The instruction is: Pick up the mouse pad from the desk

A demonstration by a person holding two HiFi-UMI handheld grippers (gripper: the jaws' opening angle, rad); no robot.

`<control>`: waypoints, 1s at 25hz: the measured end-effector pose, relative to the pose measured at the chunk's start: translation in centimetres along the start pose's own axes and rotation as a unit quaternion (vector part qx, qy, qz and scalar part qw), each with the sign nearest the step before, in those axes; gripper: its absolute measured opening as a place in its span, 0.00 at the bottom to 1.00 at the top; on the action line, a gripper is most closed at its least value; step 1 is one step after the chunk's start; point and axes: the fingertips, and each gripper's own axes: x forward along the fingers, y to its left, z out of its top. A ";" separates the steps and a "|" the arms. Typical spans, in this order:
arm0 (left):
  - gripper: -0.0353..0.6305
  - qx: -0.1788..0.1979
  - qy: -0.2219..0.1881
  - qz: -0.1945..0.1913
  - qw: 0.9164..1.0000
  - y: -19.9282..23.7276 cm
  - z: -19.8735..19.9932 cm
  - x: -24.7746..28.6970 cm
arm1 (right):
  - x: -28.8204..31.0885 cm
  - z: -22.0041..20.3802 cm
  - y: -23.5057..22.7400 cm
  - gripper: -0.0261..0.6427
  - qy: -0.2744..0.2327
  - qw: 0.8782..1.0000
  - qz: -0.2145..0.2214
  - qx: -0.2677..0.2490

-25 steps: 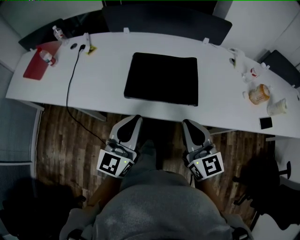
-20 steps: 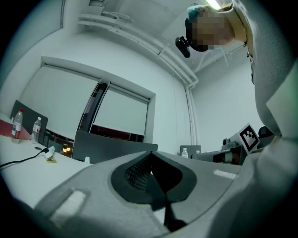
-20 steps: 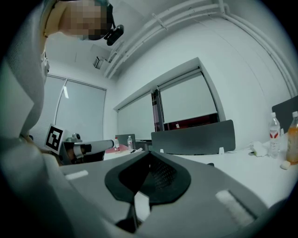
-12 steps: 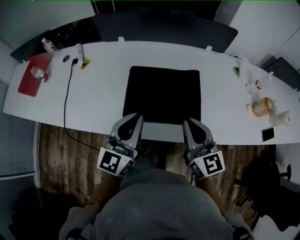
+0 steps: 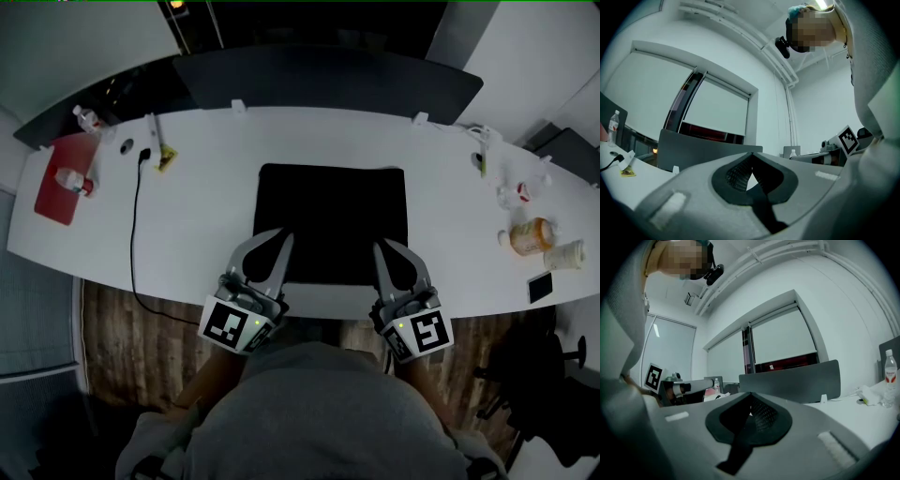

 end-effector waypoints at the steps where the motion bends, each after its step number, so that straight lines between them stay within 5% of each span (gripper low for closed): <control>1: 0.05 0.001 0.002 -0.003 1.000 0.3 -0.1 0.2 | 0.4 0.0 -0.2 0.04 -0.001 1.000 -0.002 0.001; 15: 0.05 -0.008 0.020 -0.004 1.000 3.6 -1.5 2.5 | 4.4 -1.0 -1.9 0.04 0.008 1.000 -0.014 0.008; 25: 0.05 -0.010 0.036 0.049 0.998 4.4 -2.6 2.3 | 4.0 -1.8 -4.0 0.04 0.035 0.999 -0.004 0.006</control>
